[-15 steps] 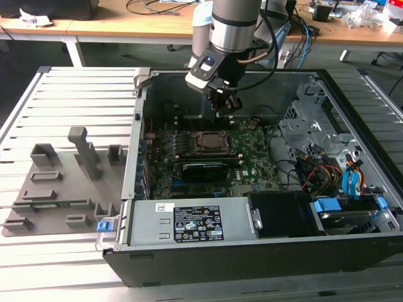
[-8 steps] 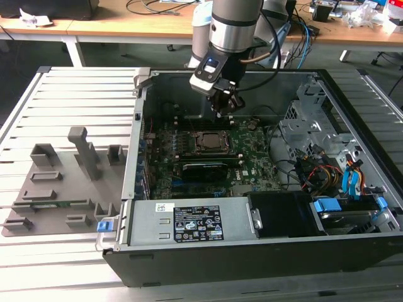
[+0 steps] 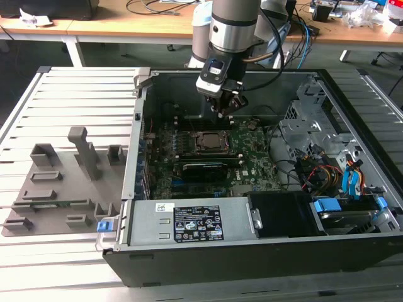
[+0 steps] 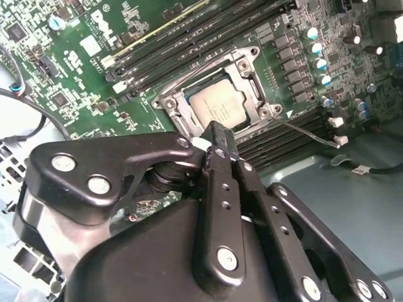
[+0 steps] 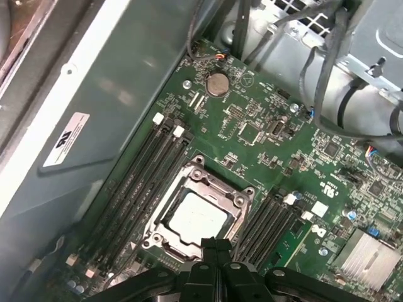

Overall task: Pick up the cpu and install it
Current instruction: 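Install the first cpu locking lever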

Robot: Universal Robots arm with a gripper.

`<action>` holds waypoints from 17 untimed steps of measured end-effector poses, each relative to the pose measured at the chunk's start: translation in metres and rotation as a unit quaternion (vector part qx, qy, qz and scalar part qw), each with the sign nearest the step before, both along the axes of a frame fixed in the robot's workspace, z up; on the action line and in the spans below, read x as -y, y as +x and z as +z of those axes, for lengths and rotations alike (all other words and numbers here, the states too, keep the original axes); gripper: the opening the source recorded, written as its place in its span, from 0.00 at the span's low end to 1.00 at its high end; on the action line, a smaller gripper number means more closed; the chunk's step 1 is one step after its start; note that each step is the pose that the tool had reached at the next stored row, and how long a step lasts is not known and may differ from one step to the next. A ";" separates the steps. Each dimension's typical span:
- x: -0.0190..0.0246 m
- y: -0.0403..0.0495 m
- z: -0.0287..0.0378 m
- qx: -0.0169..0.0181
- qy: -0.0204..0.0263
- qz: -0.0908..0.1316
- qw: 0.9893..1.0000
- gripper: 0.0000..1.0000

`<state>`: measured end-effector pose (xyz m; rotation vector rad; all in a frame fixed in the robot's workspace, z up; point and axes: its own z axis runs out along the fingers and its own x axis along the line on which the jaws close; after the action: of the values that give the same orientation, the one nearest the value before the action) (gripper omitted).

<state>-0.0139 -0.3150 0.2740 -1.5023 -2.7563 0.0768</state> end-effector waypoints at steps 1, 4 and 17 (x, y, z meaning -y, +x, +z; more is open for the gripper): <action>0.0000 0.0000 0.0000 0.000 0.000 0.007 1.000 0.11; 0.0000 0.0000 0.0000 0.000 0.000 0.021 1.000 0.11; 0.0000 0.0000 0.0000 0.000 0.000 0.080 0.997 0.11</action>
<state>-0.0139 -0.3150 0.2740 -1.2773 -2.8718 0.0768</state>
